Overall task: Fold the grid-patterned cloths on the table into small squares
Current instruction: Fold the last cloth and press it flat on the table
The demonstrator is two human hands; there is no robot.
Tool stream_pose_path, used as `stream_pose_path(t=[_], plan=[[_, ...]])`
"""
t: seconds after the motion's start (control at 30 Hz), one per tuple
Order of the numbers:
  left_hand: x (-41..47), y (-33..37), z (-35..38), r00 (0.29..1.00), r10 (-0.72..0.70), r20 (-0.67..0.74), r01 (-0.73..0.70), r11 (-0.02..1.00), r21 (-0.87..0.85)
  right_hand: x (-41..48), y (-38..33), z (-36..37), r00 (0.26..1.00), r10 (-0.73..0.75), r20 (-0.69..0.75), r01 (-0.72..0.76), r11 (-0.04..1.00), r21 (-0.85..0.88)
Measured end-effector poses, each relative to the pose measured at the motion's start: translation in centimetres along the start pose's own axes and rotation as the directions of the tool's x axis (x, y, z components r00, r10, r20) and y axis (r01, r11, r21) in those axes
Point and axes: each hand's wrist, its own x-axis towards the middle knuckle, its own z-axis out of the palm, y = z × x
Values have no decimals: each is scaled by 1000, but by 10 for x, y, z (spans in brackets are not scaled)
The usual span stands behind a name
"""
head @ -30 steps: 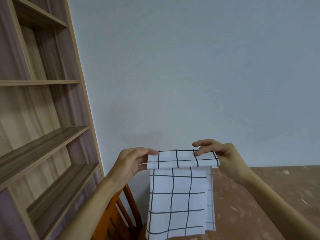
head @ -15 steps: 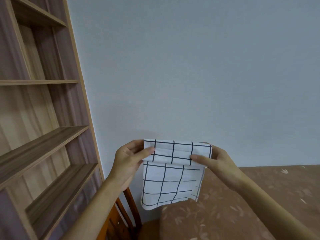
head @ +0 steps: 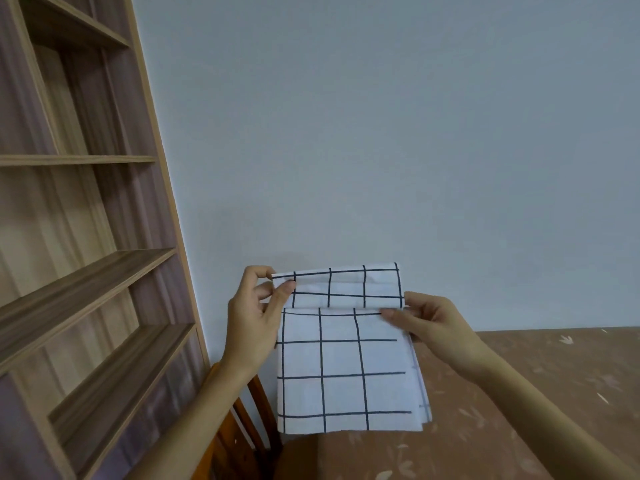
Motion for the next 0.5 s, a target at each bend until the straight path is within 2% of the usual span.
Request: stream_pose_path(t=[0.1,0.3,0.43,0.5], plan=[[1,-3,-5,1000,4,11,-4,1000,1,2,0,-5,1000,22,-4,-22,1000,7],[-5,-4,-2,998,56,-24,-55,996,67,0,-5,2,993,14,121,-18,999,37],[-7,-3,-4,998,51,-46,-48,997,61,5,-5,10,1000,-24,20,23,999,28],[-4,-2,-9,1000,4,-1,-4,1000,15,8,-4,11,999,-34,-33,35,999,22]])
